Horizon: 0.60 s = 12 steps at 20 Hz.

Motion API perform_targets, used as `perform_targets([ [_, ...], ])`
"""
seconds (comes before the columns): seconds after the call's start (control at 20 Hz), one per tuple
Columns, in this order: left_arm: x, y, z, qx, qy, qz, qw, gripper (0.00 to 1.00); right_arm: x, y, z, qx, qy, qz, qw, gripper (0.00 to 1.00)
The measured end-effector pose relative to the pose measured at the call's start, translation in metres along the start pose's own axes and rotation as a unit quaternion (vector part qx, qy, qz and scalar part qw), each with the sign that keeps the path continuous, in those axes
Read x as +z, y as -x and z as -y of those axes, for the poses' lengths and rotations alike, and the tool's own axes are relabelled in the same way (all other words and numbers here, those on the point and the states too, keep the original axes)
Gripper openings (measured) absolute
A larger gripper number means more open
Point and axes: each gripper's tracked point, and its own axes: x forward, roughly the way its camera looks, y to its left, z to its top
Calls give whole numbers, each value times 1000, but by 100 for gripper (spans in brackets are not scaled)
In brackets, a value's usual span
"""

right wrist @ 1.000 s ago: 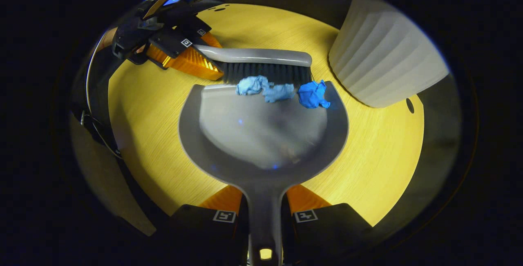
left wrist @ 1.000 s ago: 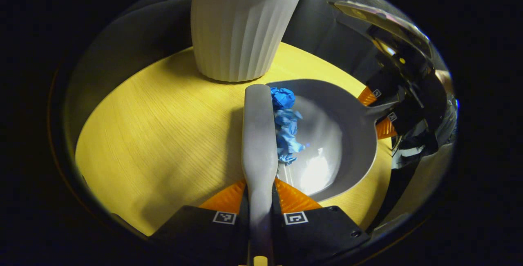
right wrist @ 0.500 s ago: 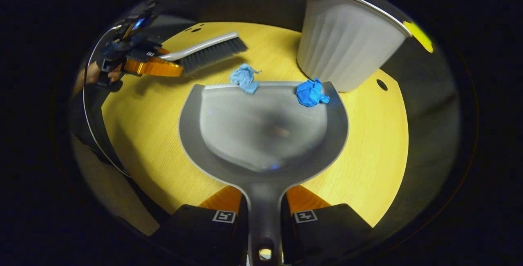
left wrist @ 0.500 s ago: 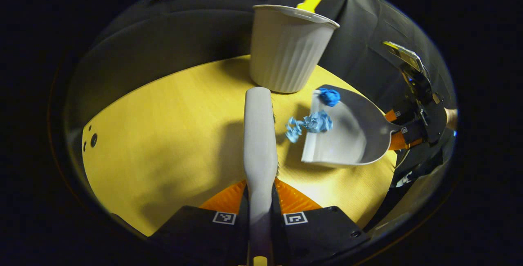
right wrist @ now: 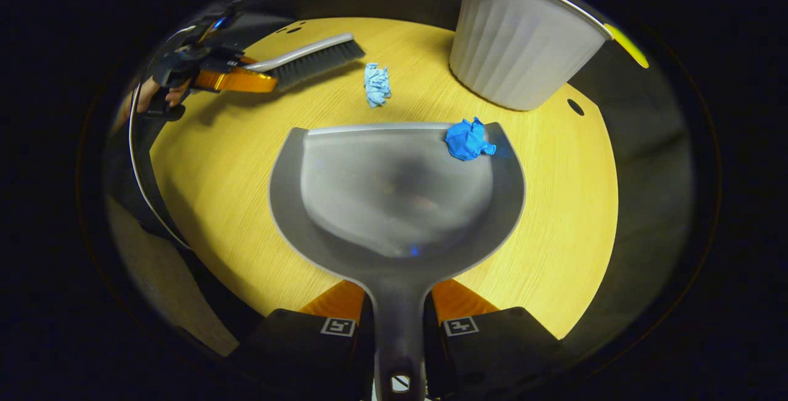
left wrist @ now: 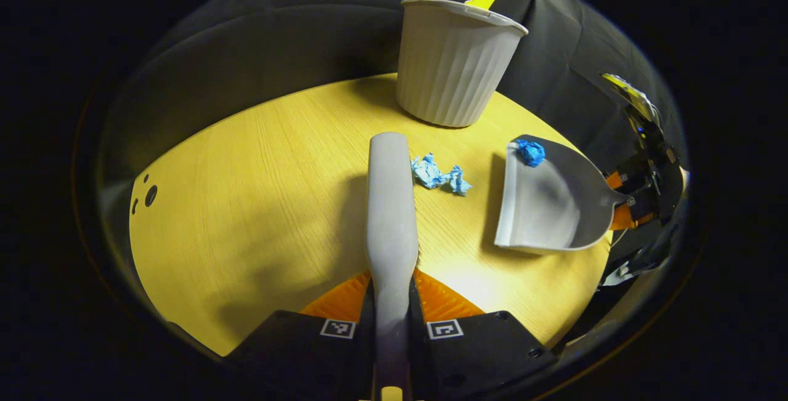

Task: Pick up the small broom and dustpan from the desktop, sweep the trash into the dustpan with the broom, and then empty the trash into the garbage bin.

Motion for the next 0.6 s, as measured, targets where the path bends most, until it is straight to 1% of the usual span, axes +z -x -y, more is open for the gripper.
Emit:
perform_targets([
  [0.1,2,-6,2,9,-14,-13,1000,28,-1,0,-1,7,3,-7,1000,37],
  [0.2,13,-17,9,4,-32,-23,999,28,-1,1,-1,14,4,-10,1000,37],
  [0.25,19,-20,17,-5,-45,-23,999,28,-2,2,0,16,5,-12,1000,37],
  [0.4,27,-23,50,-51,-82,-30,995,28,-2,3,5,26,7,-10,1000,37],
  [0.45,27,-22,59,-69,-94,-30,993,25,-4,2,5,28,8,-8,1000,37],
  [0.6,21,-15,86,-116,-114,-38,986,31,-3,0,6,31,10,-2,999,37],
])
